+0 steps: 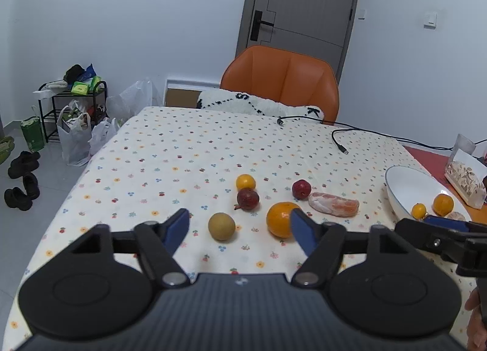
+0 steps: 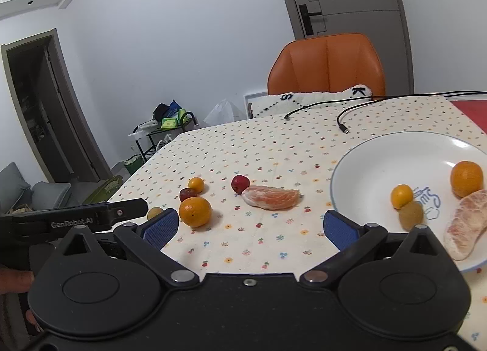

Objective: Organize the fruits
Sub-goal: 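Grasp a dark red plum with the left tool while the right tool grasps an orange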

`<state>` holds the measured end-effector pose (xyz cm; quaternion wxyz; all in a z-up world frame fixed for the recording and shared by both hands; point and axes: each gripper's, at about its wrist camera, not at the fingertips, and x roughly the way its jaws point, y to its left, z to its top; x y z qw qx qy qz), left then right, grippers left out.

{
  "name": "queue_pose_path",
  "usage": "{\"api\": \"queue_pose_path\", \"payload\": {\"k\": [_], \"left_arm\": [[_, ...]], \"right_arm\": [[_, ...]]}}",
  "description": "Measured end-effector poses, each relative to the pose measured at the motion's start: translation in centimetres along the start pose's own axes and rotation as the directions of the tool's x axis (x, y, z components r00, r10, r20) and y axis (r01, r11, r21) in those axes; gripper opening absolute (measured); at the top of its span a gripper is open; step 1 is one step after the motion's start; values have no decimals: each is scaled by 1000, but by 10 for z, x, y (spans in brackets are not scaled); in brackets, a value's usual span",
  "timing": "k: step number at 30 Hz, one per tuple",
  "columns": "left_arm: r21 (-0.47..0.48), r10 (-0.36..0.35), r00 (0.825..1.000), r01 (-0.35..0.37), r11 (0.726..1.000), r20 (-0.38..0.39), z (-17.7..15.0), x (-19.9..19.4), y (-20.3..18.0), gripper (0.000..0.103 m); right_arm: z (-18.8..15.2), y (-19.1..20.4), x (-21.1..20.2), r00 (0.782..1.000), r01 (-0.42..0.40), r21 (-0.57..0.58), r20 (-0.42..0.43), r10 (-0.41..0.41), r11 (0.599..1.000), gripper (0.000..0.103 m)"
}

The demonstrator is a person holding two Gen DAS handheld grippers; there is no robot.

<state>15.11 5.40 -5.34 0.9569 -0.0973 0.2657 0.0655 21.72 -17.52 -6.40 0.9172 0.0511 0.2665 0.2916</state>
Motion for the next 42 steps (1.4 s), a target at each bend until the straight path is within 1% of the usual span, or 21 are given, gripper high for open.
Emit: {"api": "queue_pose_path", "payload": {"k": [1,3,5,12,14,16,19,22,25,27,28,29,30,31,34,38,42], "left_arm": [[1,-4,1000,4,1000,-4,0,2,1,62],[0,-9,1000,9,1000,-8,1,7,2,58],[-4,-15,1000,15,1000,-13,2,11,4,53],[-14,-33,999,33,999,-27,7,27,10,43],[-24,-43,999,42,999,-32,9,32,13,40],[-34,-55,998,54,998,-31,10,34,17,40],[-40,-55,998,53,998,-34,11,41,22,40],[-59,-61,997,58,997,-48,11,48,27,37],[-65,-83,995,79,995,-63,13,52,28,36],[-58,-85,995,82,995,-60,14,54,28,36],[-58,-87,994,83,995,-61,15,55,28,36],[-60,-91,994,87,994,-64,16,57,28,36],[-60,-94,993,90,994,-66,17,58,28,36],[-57,-97,993,93,994,-68,17,60,27,36],[-41,-98,993,95,995,-72,17,67,23,36],[-41,-102,991,99,994,-83,16,77,18,36],[-25,-91,992,89,996,-89,15,86,12,36]], "right_arm": [[0,1,3,1000,-2,-1,-5,2,1000,98],[1,3,8,1000,-6,2,-16,6,1000,93],[2,5,15,999,-12,5,-31,13,1000,84],[4,18,40,997,-34,-18,-76,32,999,70],[3,22,48,995,-46,-21,-92,44,999,62],[3,24,55,993,-54,-18,-104,51,998,61],[2,28,65,992,-63,-22,-115,60,998,61],[2,31,76,989,-75,-12,-128,73,997,61],[2,37,86,987,-86,-20,-139,83,996,61],[2,39,91,985,-95,-20,-146,91,995,59],[2,40,94,984,-100,-20,-150,96,995,56],[3,41,96,983,-109,-18,-152,105,994,50],[3,40,98,981,-124,-13,-154,121,992,46],[4,40,99,978,-142,-8,-153,139,990,37],[4,40,97,981,-132,-23,-146,127,991,36],[5,31,92,984,-110,-12,-140,108,994,36],[6,22,84,988,-89,-1,-129,88,996,36]]}}
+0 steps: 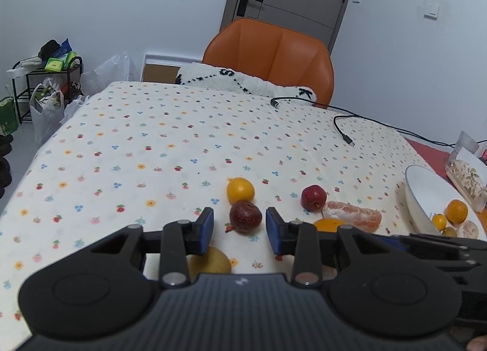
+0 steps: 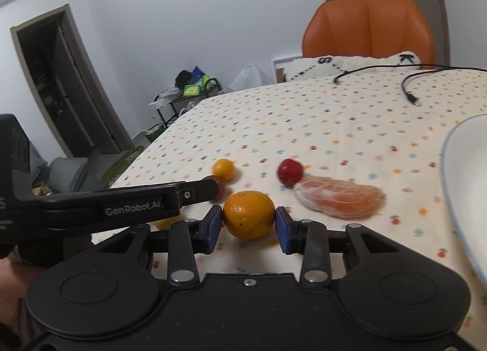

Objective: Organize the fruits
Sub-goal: 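Grasp a dark red plum with the left tool while the right tool grasps an orange, then carry the plum and orange into the white plate and open both tools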

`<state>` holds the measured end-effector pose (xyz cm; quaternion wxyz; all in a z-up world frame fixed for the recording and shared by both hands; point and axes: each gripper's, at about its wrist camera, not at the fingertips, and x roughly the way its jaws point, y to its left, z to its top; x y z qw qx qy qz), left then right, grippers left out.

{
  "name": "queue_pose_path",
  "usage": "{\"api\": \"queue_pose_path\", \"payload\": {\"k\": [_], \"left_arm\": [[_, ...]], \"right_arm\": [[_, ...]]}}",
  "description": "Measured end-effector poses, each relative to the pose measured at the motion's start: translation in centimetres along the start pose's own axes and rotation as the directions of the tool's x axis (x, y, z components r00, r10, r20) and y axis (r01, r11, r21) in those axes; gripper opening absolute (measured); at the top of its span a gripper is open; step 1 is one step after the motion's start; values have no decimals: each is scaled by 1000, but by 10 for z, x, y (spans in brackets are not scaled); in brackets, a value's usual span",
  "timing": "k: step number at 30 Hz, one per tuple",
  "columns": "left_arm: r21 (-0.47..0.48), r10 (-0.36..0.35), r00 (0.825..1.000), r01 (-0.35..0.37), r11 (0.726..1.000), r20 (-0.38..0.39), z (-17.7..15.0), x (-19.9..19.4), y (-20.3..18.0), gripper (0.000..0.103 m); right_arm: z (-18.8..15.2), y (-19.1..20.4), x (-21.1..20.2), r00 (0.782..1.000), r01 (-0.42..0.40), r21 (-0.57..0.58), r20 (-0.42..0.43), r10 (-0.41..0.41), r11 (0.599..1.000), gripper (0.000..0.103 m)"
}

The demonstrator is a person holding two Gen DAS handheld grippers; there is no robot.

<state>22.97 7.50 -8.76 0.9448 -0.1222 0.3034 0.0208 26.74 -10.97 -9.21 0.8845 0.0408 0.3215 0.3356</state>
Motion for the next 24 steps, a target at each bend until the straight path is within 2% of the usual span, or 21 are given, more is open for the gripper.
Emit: {"api": "queue_pose_path", "payload": {"k": [3,5,10,24], "left_arm": [[19,19,1000,-19,1000,-3,0,6,-4,35],[24,22,1000,-22,999,-5,0,7,-6,22],[47,34,999,-35,998,21,0,-2,-13,22],[75,-38,998,33,997,59,2,-37,-51,22]], "right_arm": [[0,-6,-6,1000,13,7,11,-13,1000,36],[-1,-9,-9,1000,21,14,17,-21,1000,36],[-1,-14,-17,999,46,27,28,-47,999,36],[3,-25,-64,988,102,56,110,-108,993,36]]}}
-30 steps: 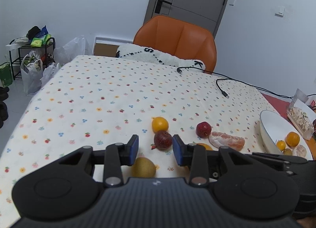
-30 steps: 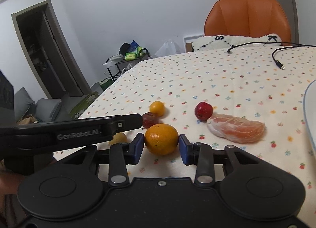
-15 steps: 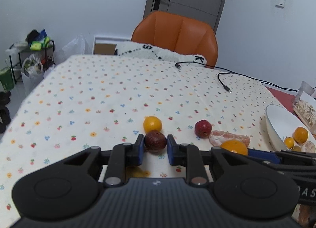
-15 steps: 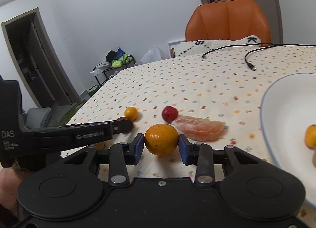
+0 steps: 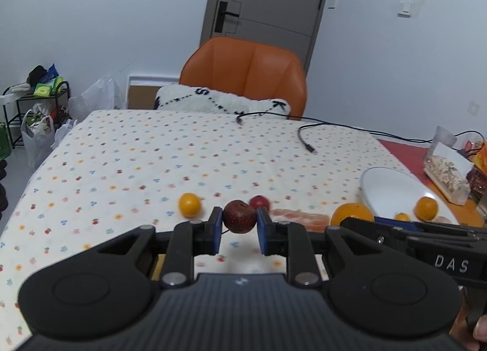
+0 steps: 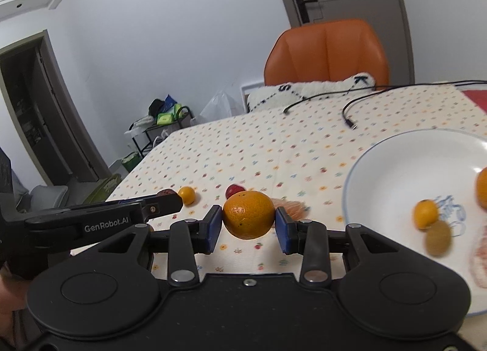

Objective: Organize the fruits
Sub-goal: 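Carry the plum and orange into the white plate and open both tools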

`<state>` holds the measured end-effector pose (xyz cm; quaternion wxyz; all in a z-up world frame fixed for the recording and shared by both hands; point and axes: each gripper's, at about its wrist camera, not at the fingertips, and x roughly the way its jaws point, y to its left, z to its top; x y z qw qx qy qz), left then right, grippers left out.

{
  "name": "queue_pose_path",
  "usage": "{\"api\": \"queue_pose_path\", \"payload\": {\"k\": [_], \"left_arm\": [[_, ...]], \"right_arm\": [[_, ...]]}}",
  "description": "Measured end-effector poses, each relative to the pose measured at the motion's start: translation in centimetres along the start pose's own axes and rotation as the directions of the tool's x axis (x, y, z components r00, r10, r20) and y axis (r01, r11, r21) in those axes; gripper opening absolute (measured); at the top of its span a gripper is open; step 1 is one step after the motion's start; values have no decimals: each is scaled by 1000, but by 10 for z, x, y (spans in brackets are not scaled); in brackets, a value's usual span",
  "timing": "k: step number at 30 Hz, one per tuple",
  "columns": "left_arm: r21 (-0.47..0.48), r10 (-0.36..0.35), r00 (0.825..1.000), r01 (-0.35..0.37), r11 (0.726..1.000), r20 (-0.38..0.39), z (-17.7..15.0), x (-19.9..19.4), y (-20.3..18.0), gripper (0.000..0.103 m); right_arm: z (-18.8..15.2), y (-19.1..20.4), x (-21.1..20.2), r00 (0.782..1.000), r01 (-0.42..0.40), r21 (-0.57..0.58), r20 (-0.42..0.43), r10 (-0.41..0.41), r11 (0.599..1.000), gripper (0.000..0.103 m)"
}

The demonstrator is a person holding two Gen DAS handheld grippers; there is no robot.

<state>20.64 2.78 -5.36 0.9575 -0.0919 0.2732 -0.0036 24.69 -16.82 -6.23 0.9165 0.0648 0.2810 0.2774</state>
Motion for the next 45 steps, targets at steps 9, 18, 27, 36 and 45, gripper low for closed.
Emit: {"api": "queue_pose_path", "payload": {"k": [9,18,27,36,45], "left_arm": [[27,-57,998,57,998,19,-1,-14,-39,22],[60,-106,994,104,993,23,-5,-19,-74,22],[84,-140,990,137,987,23,-8,-20,-102,22],[109,-176,984,175,979,7,-9,-11,-126,22],[132,-213,977,212,968,-12,-10,2,-145,22]], "right_arm": [[-1,-19,-34,998,52,23,45,-53,998,36],[-7,-43,-63,992,102,56,73,-106,993,36],[-12,-69,-84,984,145,88,93,-154,985,36],[-19,-91,-94,976,189,123,87,-200,974,36],[-21,-100,-94,973,209,123,71,-219,970,36]]}}
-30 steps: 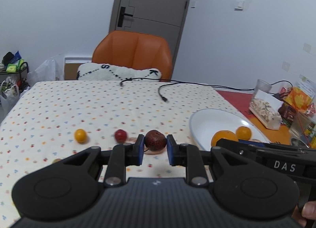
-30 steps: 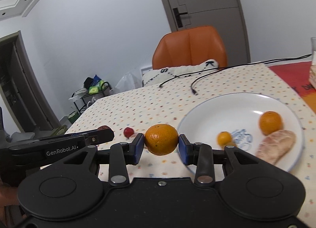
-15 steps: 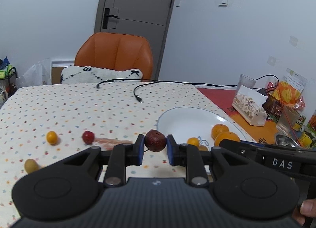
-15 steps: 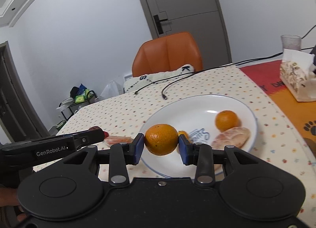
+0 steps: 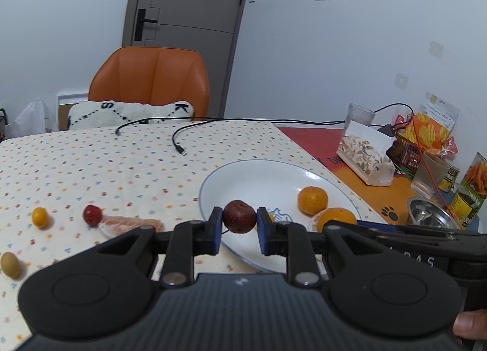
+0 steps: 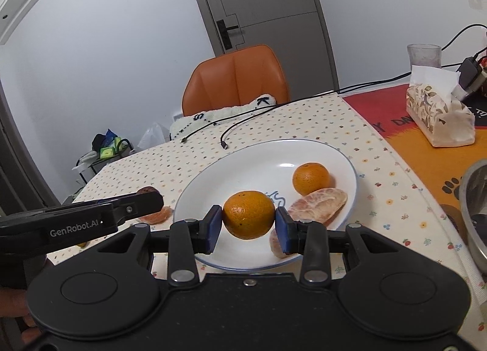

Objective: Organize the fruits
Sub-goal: 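Carry the plum and orange into the white plate and open both tools, then grasp the brown kiwi with the left tool while the right tool grasps a pink pomelo segment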

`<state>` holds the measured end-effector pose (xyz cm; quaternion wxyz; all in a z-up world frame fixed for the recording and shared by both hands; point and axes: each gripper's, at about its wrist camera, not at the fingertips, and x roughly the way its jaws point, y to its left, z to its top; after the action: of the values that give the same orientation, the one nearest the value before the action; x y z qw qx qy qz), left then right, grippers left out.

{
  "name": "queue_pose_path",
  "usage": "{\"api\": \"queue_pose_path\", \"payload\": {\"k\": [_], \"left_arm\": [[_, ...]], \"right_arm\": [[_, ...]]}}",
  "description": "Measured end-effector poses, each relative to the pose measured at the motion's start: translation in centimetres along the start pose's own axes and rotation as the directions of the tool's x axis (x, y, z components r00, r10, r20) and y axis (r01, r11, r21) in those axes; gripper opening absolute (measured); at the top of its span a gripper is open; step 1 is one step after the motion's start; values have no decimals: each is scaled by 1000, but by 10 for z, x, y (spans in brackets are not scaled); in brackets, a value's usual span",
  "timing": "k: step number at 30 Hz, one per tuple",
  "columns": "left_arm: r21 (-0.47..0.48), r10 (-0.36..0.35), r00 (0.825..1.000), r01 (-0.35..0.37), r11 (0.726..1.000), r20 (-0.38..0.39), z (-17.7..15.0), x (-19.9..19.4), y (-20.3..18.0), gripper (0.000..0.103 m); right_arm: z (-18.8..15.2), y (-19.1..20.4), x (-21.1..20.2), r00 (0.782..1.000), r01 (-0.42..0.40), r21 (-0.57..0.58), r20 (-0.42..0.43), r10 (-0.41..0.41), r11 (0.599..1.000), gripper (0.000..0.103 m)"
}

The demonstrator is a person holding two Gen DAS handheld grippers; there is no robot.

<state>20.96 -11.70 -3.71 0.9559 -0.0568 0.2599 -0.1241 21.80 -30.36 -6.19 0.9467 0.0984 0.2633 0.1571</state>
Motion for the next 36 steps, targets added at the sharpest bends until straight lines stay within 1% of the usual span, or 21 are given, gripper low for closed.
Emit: {"api": "queue_pose_path", "payload": {"k": [3,8,10,15,18,20,22,23,24,26,28,29,32,36], "left_arm": [[1,-12,1000,12,1000,-4,1,5,-3,22],[-11,-8,1000,8,1000,7,3,9,-2,23],[-10,-4,1000,4,1000,13,3,8,-1,26],[-23,21,1000,-21,1000,0,4,3,11,27],[-39,45,999,-45,998,-4,3,-2,22,35],[-45,66,998,-66,997,0,3,-7,29,47],[-50,85,996,-85,995,4,2,-11,35,54],[-52,94,996,-93,994,6,2,-14,38,57],[-54,101,995,-101,993,7,2,-16,42,58],[-59,120,993,-119,991,4,2,-20,48,69],[-65,143,990,-142,988,5,1,-24,54,74],[-70,153,988,-152,986,7,1,-27,57,77],[-88,173,985,-172,981,5,1,-32,65,79],[-81,198,980,-197,977,8,1,-40,71,84]], "right_arm": [[0,-1,1,1000,6,0,-3,-6,1000,36],[-1,0,2,1000,7,-2,-9,-7,1000,36],[-1,0,4,1000,7,-1,-13,-7,1000,36],[-1,2,9,1000,4,1,-20,-4,1000,36],[-1,5,10,1000,0,1,-20,0,1000,36],[0,6,11,1000,-1,2,-19,1,1000,36],[1,8,13,1000,-2,1,-18,2,1000,37],[1,9,13,1000,-5,-1,-16,5,1000,40],[1,11,13,1000,-3,-2,-10,3,1000,41],[2,14,13,1000,-1,-7,-3,1,1000,46],[3,18,12,1000,-8,-10,0,8,1000,50],[3,20,12,1000,-11,-12,0,11,1000,50],[3,27,13,1000,-25,-19,-2,25,1000,53],[4,38,14,999,-45,-35,-3,45,998,57]]}}
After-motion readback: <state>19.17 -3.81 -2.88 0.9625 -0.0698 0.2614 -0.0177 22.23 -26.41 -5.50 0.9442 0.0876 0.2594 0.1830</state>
